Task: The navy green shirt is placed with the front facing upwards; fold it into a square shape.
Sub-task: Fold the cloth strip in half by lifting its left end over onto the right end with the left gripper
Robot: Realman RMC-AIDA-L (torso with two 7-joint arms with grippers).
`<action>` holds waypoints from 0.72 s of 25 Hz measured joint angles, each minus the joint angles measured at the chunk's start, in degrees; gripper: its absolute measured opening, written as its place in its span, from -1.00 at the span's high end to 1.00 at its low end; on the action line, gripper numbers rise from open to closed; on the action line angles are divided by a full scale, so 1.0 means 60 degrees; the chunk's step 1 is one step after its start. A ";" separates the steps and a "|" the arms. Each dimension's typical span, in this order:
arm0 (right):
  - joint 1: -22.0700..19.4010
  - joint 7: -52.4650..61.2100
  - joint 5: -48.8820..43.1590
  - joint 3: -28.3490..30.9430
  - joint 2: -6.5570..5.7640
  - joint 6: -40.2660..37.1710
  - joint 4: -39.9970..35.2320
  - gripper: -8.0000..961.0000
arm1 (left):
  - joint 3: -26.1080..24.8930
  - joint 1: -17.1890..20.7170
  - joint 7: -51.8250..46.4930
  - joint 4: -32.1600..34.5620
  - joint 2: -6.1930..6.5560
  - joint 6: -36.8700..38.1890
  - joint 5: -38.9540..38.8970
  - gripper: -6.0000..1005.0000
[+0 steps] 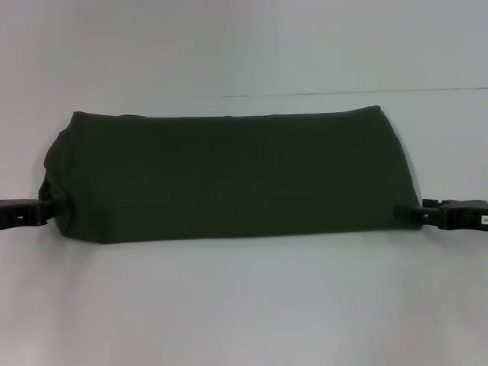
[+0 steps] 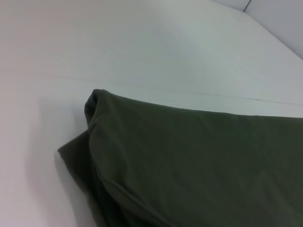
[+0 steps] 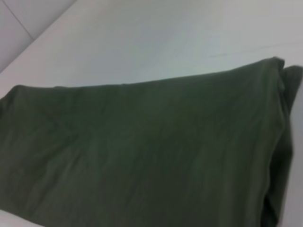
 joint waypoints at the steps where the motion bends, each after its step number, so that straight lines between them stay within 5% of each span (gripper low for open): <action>1: 0.0047 0.0003 -0.0015 -0.0015 0.0011 0.0063 0.0089 -0.73 | 0.0001 0.0000 0.0010 -0.0004 -0.0004 0.0001 0.0000 0.93; 10: 0.0149 -0.0008 -0.0020 -0.0071 0.0071 0.0285 0.0226 -0.70 | 0.0020 0.0001 0.0029 -0.0015 -0.0012 0.0001 -0.0002 0.93; 18: 0.0162 0.0292 -0.0018 -0.0507 0.0089 0.0665 0.0237 -0.35 | 0.0031 -0.0006 0.0061 -0.0041 -0.0012 0.0001 -0.0092 0.93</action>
